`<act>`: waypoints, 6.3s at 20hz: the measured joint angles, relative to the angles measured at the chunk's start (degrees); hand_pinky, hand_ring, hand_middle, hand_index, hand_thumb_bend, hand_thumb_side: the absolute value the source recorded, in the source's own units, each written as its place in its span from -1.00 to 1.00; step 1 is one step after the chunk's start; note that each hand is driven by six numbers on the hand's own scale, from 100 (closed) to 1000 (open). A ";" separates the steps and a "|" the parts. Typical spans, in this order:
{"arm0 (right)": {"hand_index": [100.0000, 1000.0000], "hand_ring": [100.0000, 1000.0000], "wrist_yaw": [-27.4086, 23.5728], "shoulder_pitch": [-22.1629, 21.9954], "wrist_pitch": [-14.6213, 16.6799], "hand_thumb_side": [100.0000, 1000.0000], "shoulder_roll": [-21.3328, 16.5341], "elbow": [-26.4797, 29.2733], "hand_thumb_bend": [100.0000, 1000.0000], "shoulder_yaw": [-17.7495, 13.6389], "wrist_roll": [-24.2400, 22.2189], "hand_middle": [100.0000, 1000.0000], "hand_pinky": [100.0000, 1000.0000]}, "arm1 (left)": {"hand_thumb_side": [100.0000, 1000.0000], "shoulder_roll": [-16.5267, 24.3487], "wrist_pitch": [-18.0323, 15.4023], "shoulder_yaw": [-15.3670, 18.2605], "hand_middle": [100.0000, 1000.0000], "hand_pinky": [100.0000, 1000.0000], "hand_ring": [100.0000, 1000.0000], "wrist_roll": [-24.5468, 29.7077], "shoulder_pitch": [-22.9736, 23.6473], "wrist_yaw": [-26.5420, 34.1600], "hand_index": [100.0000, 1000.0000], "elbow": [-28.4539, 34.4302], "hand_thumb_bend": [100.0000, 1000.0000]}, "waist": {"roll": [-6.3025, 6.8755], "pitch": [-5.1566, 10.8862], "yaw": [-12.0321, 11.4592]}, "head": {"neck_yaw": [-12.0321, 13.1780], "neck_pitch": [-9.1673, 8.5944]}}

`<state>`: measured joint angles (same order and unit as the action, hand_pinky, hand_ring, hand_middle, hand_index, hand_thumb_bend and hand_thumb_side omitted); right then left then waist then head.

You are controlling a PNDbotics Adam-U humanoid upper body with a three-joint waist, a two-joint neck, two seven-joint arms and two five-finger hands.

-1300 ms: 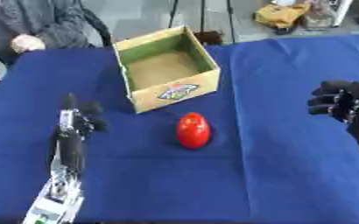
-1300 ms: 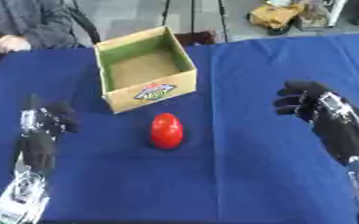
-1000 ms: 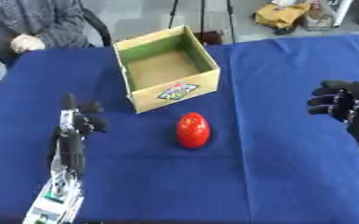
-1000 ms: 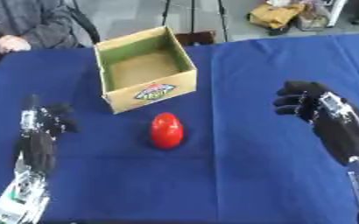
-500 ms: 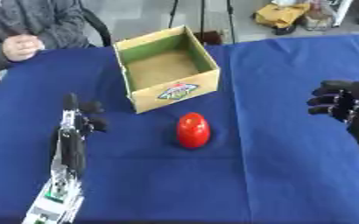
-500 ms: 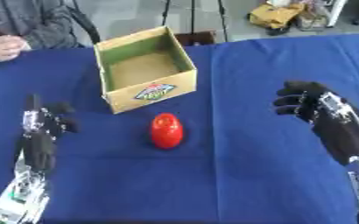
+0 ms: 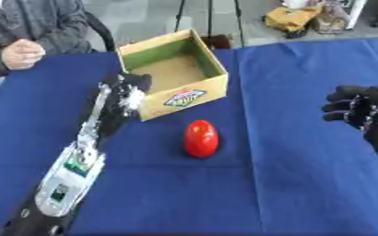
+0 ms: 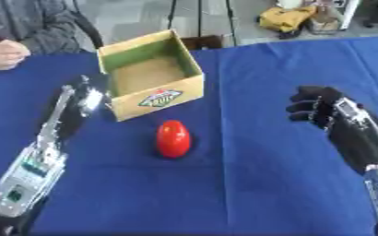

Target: Pick up objects on the table and place them in the box.

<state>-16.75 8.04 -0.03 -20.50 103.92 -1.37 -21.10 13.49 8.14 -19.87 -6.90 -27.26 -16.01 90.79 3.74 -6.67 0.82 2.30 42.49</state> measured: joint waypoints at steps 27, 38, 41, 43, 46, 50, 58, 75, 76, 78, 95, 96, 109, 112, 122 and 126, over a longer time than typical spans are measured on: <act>0.60 0.41 -0.22 0.05 0.27 0.58 0.05 0.01 -0.96 0.35 -0.34 0.33 0.40 | -0.18 -9.95 -3.26 -2.20 0.18 -0.10 0.01 11.95 -11.53 -39.59 0.48 -25.41 0.50 | -0.54 -0.22 1.67 | -0.66 -1.78; 0.61 0.41 -0.22 0.03 0.26 0.58 0.07 0.01 -0.96 0.35 -0.34 0.34 0.40 | -0.50 -10.29 -3.46 -1.76 0.13 -0.36 -0.10 14.22 -11.01 -38.32 0.46 -27.38 -0.39 | -0.54 -0.17 1.67 | -0.64 -1.77; 0.61 0.41 -0.22 0.03 0.25 0.58 0.08 0.01 -0.96 0.35 -0.33 0.34 0.40 | -0.62 -10.47 -2.91 -1.69 0.10 -0.52 -0.19 15.62 -10.91 -37.47 0.42 -27.01 -1.00 | -0.54 -0.04 1.64 | -0.65 -1.77; 0.61 0.41 -0.22 0.03 0.24 0.58 0.08 0.01 -0.96 0.35 -0.33 0.34 0.40 | -0.64 -10.47 -2.45 -1.48 0.06 -0.63 -0.26 16.36 -10.58 -36.57 0.38 -26.65 -1.00 | -0.54 -0.02 1.62 | -0.65 -1.77; 0.61 0.41 -0.22 0.02 0.23 0.58 0.09 0.01 -0.96 0.35 -0.32 0.34 0.40 | -0.62 -10.44 -1.67 -1.38 0.04 -0.69 -0.32 17.15 -10.07 -34.77 0.36 -25.81 -1.00 | -0.52 0.00 1.62 | -0.65 -1.76; 0.61 0.41 -0.22 0.00 0.21 0.59 0.10 0.00 -0.96 0.35 -0.31 0.34 0.40 | -0.60 -9.65 -0.58 -1.18 0.03 -0.71 -0.34 18.35 -9.62 -32.31 0.35 -23.60 -1.00 | -0.40 0.01 1.62 | -0.70 -1.75; 0.61 0.41 -0.22 -0.05 0.10 0.58 0.10 -0.02 -0.97 0.34 -0.40 0.34 0.40 | -0.60 -3.83 2.16 -0.24 0.05 -0.70 -0.32 22.29 -12.99 -29.07 0.36 -15.59 -1.00 | -0.18 0.35 1.82 | -0.91 -1.74; 0.61 0.41 0.52 0.75 -0.37 0.63 -0.20 -0.04 -0.99 2.04 -2.32 0.34 0.40 | -0.62 0.72 8.45 11.65 0.09 -0.66 -0.26 8.73 -23.79 -33.01 0.39 -36.69 -1.00 | 2.81 -1.09 8.55 | 2.51 -3.92; 0.61 0.41 0.57 0.88 -0.38 0.63 -0.31 -0.04 -0.99 2.15 -2.48 0.34 0.40 | -0.60 0.73 8.42 12.38 0.10 -0.65 -0.26 7.28 -23.86 -33.03 0.40 -38.21 -1.00 | 2.95 -1.24 8.95 | 2.69 -4.10; 0.61 0.41 0.73 1.04 -0.41 0.64 -0.50 -0.04 -0.99 2.35 -2.72 0.34 0.39 | -0.38 0.73 8.27 13.66 0.14 -0.51 -0.18 4.64 -23.87 -32.94 0.42 -40.98 -0.49 | 3.18 -1.58 9.51 | 2.96 -4.36; 0.60 0.41 1.00 1.01 -0.26 0.62 -0.50 -0.04 -0.98 2.28 -2.83 0.34 0.39 | 0.71 2.36 5.35 13.93 0.22 0.14 0.10 -5.34 -20.53 -26.46 0.38 -31.33 0.40 | 2.19 -1.73 6.02 | 2.20 -4.47; 0.60 0.41 1.00 0.94 -0.25 0.62 -0.48 -0.04 -0.98 2.12 -2.80 0.34 0.39 | 0.71 3.01 4.63 13.46 0.21 0.14 0.09 -6.61 -19.39 -23.97 0.37 -27.36 0.39 | 2.04 -1.66 5.34 | 1.97 -4.37; 0.61 0.41 -0.04 0.97 -0.34 0.58 -0.45 0.07 -0.96 1.18 -1.77 0.34 0.39 | 0.81 2.48 -6.80 9.84 0.11 -0.02 0.00 -17.96 10.89 8.74 0.27 8.26 0.21 | 1.00 -0.93 -0.78 | -1.12 -2.74; 0.61 0.41 -0.08 0.98 -0.39 0.58 -0.44 0.14 -0.96 1.03 -1.60 0.34 0.40 | 0.82 0.27 -10.95 9.83 0.12 -0.02 0.00 -19.46 14.93 11.85 0.27 8.11 0.19 | 0.80 -1.07 -0.79 | -1.47 -2.62; 0.61 0.41 -0.09 0.97 -0.26 0.58 -0.38 0.30 -0.97 0.62 -0.79 0.34 0.40 | 0.84 -3.50 -19.24 9.37 0.12 -0.03 0.00 -20.07 18.76 14.53 0.26 4.98 0.15 | 0.45 -1.49 -1.15 | -2.38 -1.73; 0.61 0.41 -0.08 0.98 -0.21 0.58 -0.38 0.31 -0.98 0.44 -0.72 0.34 0.40 | 0.84 -3.93 -20.07 9.13 0.12 -0.03 0.00 -20.26 18.76 14.55 0.27 4.31 0.12 | 0.45 -1.78 -1.13 | -2.49 -1.72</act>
<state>-16.83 9.02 -0.24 -20.88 104.23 -0.94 -21.82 9.57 -11.93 -10.74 -27.16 -8.50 -1.46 95.10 4.19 -8.46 -0.31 -0.19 40.77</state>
